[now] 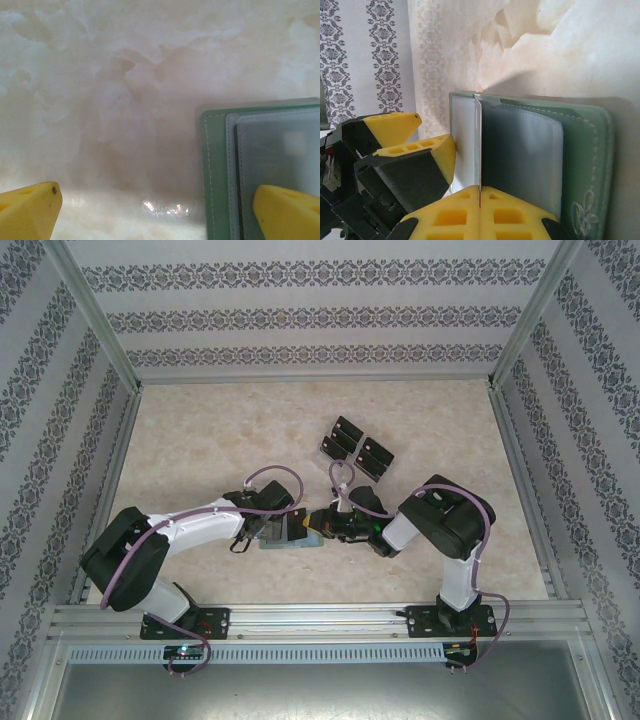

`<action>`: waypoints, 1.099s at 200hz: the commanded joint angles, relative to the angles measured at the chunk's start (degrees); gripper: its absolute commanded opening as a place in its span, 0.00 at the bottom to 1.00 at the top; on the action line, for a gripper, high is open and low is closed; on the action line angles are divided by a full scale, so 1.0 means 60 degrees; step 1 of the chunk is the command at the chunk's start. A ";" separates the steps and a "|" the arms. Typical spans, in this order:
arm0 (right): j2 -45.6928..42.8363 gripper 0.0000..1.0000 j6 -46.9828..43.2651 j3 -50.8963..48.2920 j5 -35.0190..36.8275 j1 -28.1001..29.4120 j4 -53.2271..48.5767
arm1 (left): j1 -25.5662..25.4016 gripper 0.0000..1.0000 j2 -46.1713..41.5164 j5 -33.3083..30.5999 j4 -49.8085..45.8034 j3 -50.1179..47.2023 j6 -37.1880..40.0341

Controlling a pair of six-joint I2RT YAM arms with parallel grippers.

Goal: Put the credit cards into the card holder
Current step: Insert the credit card into the card slot.

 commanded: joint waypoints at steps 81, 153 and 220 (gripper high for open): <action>0.0041 0.00 0.0053 -0.0447 0.0503 0.0458 0.0358 | 0.0051 1.00 0.0166 -0.0090 -0.0550 -0.0403 -0.0006; -0.0132 0.00 0.0086 -0.0707 0.0672 0.0488 0.0256 | 0.0051 1.00 0.0173 -0.0091 -0.0564 -0.0404 0.0016; 0.0069 0.00 0.0553 -0.0566 0.0705 0.0654 0.0172 | 0.0051 1.00 0.0183 -0.0091 -0.0521 -0.0397 0.0017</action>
